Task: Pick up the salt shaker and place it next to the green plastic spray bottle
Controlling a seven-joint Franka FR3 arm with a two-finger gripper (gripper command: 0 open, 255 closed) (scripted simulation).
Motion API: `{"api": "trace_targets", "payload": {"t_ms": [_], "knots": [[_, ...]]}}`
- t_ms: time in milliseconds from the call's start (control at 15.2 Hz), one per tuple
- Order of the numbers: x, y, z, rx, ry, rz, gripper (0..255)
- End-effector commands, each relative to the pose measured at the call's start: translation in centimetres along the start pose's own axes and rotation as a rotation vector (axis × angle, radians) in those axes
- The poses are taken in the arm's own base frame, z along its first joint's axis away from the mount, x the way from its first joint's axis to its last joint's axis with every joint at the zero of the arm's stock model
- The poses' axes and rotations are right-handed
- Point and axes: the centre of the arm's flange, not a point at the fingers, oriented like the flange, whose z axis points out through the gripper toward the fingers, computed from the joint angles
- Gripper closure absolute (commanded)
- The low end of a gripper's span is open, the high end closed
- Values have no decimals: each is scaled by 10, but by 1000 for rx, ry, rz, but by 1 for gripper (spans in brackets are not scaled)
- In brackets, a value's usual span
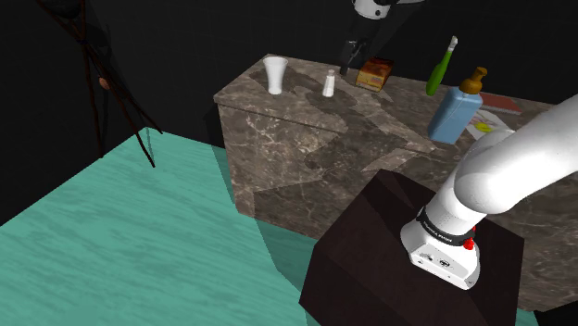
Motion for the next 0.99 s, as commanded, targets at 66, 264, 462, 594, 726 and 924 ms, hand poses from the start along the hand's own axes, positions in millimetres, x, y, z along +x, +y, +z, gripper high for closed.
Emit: {"api": "trace_targets", "payload": {"t_ms": [66,264,462,594,726,924], "knots": [[18,26,22,-4,14,7,0],[36,54,41,-6,27,16,0],[54,82,60,-9,40,24,0],[66,100,72,-11,48,29,0],[79,119,85,-12,57,34,0],[97,147,103,-15,69,42,0]]}}
